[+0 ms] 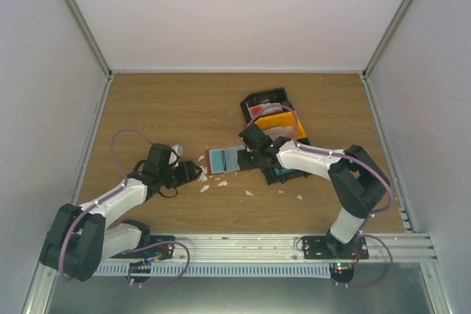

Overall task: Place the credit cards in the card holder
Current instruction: Close the card holder at the center of the board.

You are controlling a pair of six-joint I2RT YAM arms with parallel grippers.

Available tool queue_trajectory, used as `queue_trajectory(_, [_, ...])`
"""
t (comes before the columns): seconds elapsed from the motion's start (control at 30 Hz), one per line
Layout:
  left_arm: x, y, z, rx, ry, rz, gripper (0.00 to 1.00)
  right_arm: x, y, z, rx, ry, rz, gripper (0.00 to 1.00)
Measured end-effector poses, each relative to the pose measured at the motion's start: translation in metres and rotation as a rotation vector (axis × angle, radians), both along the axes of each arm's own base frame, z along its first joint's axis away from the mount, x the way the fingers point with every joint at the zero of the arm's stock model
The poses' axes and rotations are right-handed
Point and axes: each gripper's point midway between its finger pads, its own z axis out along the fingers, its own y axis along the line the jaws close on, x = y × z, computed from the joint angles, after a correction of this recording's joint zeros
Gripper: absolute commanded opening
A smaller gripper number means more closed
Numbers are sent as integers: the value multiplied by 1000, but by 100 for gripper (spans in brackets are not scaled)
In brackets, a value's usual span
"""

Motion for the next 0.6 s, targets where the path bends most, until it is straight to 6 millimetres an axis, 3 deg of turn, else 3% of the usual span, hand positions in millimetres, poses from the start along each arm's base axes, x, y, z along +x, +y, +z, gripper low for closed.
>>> queue_trajectory(0.17, [6,-4,-2,-32,4,-5,61,17,10,-6,-26,-19,7,52])
queue_trajectory(0.33, [12,-10,-14,-42,57,-31,57,26,6,-18,-63,-11,0,48])
queue_trajectory(0.6, [33,-26,-14,-77,59,-85,57,25,3,-24,-88,15,10,47])
